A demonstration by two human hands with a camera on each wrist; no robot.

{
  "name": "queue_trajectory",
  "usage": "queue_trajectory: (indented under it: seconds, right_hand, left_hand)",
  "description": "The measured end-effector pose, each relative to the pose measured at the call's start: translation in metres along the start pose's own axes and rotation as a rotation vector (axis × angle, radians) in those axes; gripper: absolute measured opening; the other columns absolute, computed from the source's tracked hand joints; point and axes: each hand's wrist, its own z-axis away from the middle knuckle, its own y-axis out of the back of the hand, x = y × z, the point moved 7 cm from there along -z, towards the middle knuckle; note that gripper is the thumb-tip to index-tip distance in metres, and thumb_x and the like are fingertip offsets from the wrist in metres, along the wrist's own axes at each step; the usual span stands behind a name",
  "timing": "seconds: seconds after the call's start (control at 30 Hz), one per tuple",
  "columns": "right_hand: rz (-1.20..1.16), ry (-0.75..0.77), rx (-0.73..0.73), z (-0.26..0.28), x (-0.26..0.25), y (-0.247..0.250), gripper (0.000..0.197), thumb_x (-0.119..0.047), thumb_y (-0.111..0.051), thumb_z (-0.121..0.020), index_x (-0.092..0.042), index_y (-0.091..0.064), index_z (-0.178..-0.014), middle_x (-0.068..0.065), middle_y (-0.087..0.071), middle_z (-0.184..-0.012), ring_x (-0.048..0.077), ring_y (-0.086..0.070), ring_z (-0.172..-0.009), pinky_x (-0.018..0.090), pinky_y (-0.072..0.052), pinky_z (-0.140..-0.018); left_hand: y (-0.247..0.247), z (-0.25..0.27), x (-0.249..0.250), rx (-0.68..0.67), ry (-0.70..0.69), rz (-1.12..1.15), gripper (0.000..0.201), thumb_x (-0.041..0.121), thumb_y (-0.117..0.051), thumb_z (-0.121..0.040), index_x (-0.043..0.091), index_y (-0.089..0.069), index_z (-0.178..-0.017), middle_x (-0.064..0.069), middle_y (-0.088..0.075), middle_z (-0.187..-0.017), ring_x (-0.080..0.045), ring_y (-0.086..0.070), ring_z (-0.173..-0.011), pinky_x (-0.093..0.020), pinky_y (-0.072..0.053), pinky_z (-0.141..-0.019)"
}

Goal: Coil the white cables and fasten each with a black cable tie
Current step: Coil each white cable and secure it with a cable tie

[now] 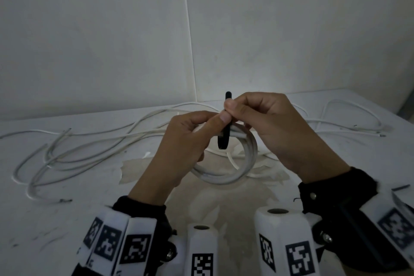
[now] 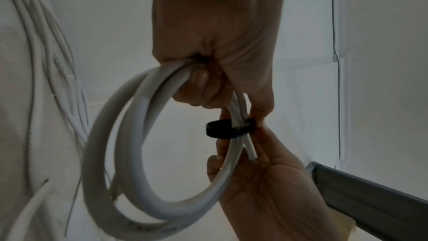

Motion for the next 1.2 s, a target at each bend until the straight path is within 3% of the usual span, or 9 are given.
queue_trajectory:
  seconds: [0.13,0.27,0.37,0.6,0.7,0.77,0.87,1.03,1.2]
  right_hand:
    - [0.160,0.056,0.120,0.000,-0.005,0.004,0.023,-0.023,-0.056,-0.089,-0.017,-0.064,-0.069,0.009,-0.067,-0.071,0.018,-0.062,-0.070,0.024,-0.050,-0.071]
    - [0.177,0.094,0.274,0.002,-0.014,0.022,0.022,-0.023,-0.053,-0.091,-0.021,-0.057,-0.069,-0.008,-0.062,-0.052,0.003,-0.056,-0.046,0.014,-0.045,-0.053]
    - [0.161,0.135,0.346,0.003,-0.019,0.030,0.021,-0.020,-0.051,-0.092,-0.016,-0.055,-0.072,-0.018,-0.059,-0.048,0.000,-0.055,-0.041,0.009,-0.043,-0.050]
    - [0.094,0.101,0.123,0.000,-0.013,0.010,0.010,-0.015,-0.060,-0.085,-0.014,-0.059,-0.075,-0.005,-0.059,-0.063,0.003,-0.057,-0.055,0.015,-0.047,-0.055]
    - [0.141,0.131,0.113,0.000,-0.014,0.007,0.013,-0.010,-0.060,-0.085,-0.013,-0.058,-0.073,-0.004,-0.058,-0.063,0.008,-0.054,-0.060,0.021,-0.049,-0.060]
    - [0.149,0.157,0.134,0.002,-0.017,0.007,0.012,-0.009,-0.058,-0.087,-0.010,-0.056,-0.075,0.001,-0.059,-0.065,0.009,-0.055,-0.059,0.016,-0.048,-0.055]
    - [0.262,0.194,0.172,0.003,-0.016,0.007,0.011,-0.013,-0.056,-0.089,-0.007,-0.054,-0.080,0.013,-0.063,-0.071,0.019,-0.061,-0.064,0.027,-0.053,-0.058]
    - [0.410,0.235,0.242,0.004,-0.013,0.010,0.013,-0.017,-0.056,-0.090,-0.007,-0.055,-0.083,0.006,-0.064,-0.067,0.021,-0.063,-0.063,0.042,-0.052,-0.063]
    - [0.333,0.201,0.316,0.004,-0.011,0.017,0.021,-0.016,-0.057,-0.089,-0.023,-0.051,-0.070,-0.009,-0.059,-0.053,0.004,-0.057,-0.051,0.022,-0.049,-0.055]
  left_hand:
    - [-0.001,0.001,0.002,-0.008,0.000,-0.022,0.027,0.043,-0.057,-0.065,0.019,-0.069,-0.071,0.008,-0.034,-0.033,-0.004,-0.023,-0.031,-0.013,-0.023,-0.037]
    - [-0.014,0.004,0.002,-0.059,-0.006,-0.078,0.017,0.020,-0.058,-0.084,0.014,-0.065,-0.070,0.015,-0.042,-0.032,0.000,-0.035,-0.030,-0.008,-0.027,-0.038]
    - [-0.019,0.005,0.005,-0.073,-0.029,-0.103,0.019,0.012,-0.057,-0.087,0.017,-0.064,-0.069,0.018,-0.043,-0.032,0.007,-0.043,-0.034,-0.002,-0.028,-0.042]
    - [-0.007,0.004,0.007,-0.009,-0.021,-0.055,0.019,0.017,-0.055,-0.087,0.015,-0.066,-0.071,0.018,-0.045,-0.033,0.004,-0.041,-0.033,-0.005,-0.028,-0.041]
    - [-0.009,0.005,0.015,0.019,-0.070,-0.053,0.021,0.028,-0.054,-0.083,0.018,-0.065,-0.068,0.018,-0.047,-0.034,0.006,-0.046,-0.036,-0.003,-0.031,-0.043]
    - [-0.011,0.007,0.018,0.031,-0.093,-0.048,0.024,0.038,-0.053,-0.075,0.020,-0.064,-0.063,0.018,-0.048,-0.035,0.006,-0.047,-0.037,-0.003,-0.032,-0.044]
    - [-0.012,0.005,0.013,0.047,-0.098,-0.041,0.018,0.025,-0.059,-0.079,0.019,-0.064,-0.063,0.017,-0.054,-0.040,0.005,-0.047,-0.038,-0.002,-0.031,-0.044]
    - [-0.015,0.005,0.006,0.013,-0.096,-0.085,0.016,0.014,-0.061,-0.082,0.019,-0.068,-0.069,0.018,-0.060,-0.048,0.005,-0.049,-0.040,-0.003,-0.032,-0.045]
    - [-0.018,0.007,0.014,-0.015,-0.112,-0.096,0.013,0.031,-0.060,-0.073,0.023,-0.068,-0.068,0.018,-0.059,-0.048,0.003,-0.048,-0.040,-0.005,-0.032,-0.045]
